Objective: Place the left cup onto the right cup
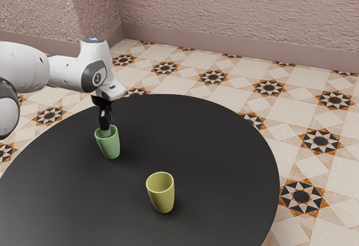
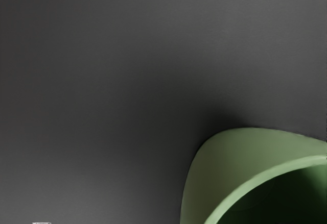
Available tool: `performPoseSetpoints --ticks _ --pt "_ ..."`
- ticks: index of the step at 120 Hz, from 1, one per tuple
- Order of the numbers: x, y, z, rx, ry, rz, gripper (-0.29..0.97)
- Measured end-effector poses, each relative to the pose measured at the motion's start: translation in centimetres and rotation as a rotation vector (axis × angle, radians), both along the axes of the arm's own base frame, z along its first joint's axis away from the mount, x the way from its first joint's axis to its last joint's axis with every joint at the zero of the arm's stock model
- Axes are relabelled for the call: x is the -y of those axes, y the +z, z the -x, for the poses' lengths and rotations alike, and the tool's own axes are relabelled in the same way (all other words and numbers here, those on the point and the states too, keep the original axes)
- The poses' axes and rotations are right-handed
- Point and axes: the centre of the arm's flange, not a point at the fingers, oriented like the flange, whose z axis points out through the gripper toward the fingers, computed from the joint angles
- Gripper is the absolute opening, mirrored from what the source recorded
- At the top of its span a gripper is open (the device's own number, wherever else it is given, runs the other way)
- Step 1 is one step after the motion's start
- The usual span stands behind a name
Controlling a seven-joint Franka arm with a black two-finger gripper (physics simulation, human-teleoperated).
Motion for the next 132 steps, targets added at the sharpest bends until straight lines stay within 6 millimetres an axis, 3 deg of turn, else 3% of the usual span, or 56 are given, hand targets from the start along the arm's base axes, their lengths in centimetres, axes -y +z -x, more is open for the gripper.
performPoseSetpoints --ticks 27,45,88,132 --pt "0.6 -0.3 -0.1 0.007 -0.009 0.004 0.14" --pt "0.7 -0.5 0.0 0.011 -0.010 0.005 0.00" --pt "1.5 0.7 0.6 0.028 -0.012 0.009 -0.09" --pt "4.1 5.7 1.9 0.083 -0.027 0.012 -0.10"
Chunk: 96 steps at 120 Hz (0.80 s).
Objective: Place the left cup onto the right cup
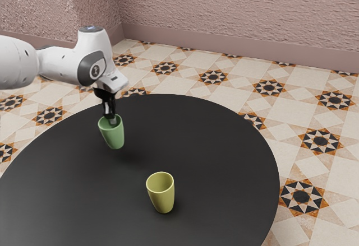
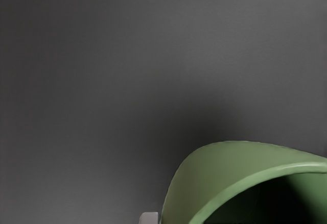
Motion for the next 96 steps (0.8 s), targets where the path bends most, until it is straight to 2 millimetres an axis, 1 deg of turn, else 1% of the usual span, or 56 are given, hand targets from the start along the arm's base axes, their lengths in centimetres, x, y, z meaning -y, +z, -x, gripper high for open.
performPoseSetpoints --ticks 17,30,39,67,96 --pt "1.9 2.2 0.2 0.018 -0.020 0.001 -0.10" --pt "4.1 3.9 0.3 0.034 -0.048 0.002 -0.10" --pt "5.4 4.7 0.5 0.040 -0.063 0.001 -0.10" --pt "9.4 6.2 1.4 0.042 -0.106 0.007 -0.10" --pt "13.3 6.7 2.0 0.038 -0.143 0.011 -0.10"
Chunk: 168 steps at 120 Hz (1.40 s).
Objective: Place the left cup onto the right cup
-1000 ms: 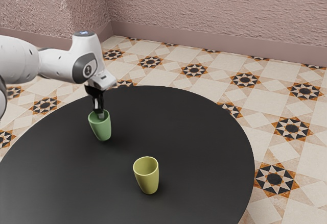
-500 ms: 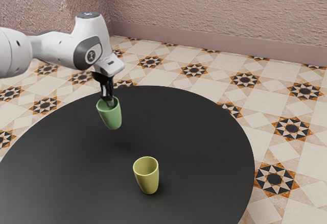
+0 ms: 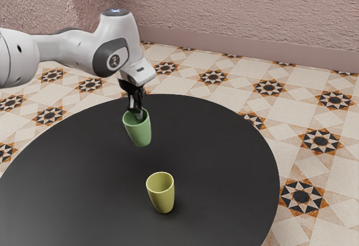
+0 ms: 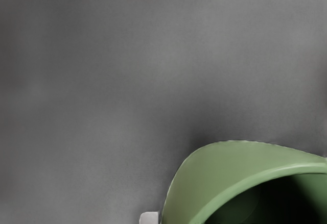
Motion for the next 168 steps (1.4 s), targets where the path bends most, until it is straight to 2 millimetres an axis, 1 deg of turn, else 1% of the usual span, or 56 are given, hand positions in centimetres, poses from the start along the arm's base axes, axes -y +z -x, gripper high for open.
performPoseSetpoints --ticks 23,59,84,102,133,154,168 --pt "2.6 0.4 0.5 -0.002 -0.020 0.001 -0.10" --pt "5.6 0.5 1.0 -0.006 -0.033 0.006 -0.10" --pt "6.9 0.6 2.1 -0.027 -0.023 0.010 -0.10" --pt "7.5 0.3 2.9 -0.044 -0.012 0.011 -0.10" --pt "8.9 0.2 3.8 -0.057 -0.004 0.012 -0.10" --pt "10.1 -0.4 4.5 -0.071 -0.005 0.010 -0.10" --pt "11.0 -0.3 4.9 -0.072 -0.008 0.010 -0.10"
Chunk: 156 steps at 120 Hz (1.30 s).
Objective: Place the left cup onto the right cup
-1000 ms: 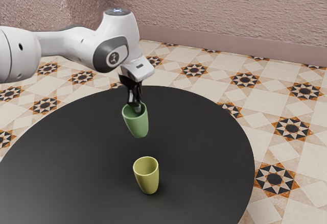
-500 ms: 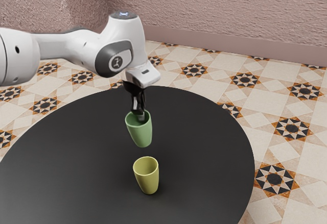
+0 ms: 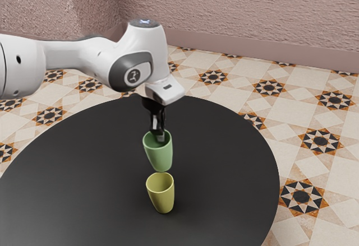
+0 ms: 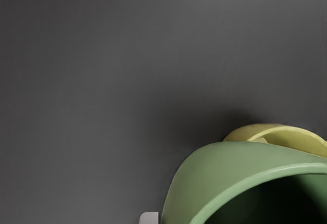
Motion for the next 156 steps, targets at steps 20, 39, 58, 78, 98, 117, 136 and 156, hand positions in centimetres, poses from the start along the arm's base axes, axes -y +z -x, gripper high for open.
performPoseSetpoints --ticks 20,39,58,78,98,117,136,156 --pt "0.9 -0.3 0.5 -0.006 0.002 -0.002 -0.10" --pt "0.8 -0.7 1.0 -0.017 0.015 -0.004 -0.10" --pt "1.1 -1.0 1.6 -0.024 0.023 -0.006 -0.10" --pt "1.9 -1.1 1.8 -0.022 0.022 -0.006 -0.10" --pt "2.0 -1.4 1.7 -0.021 0.031 -0.007 -0.10" --pt "2.1 -1.5 1.6 -0.021 0.038 -0.008 -0.10" --pt "2.6 -1.7 1.7 -0.023 0.035 -0.008 -0.11" --pt "2.7 -2.6 1.6 -0.038 0.046 -0.007 -0.10"
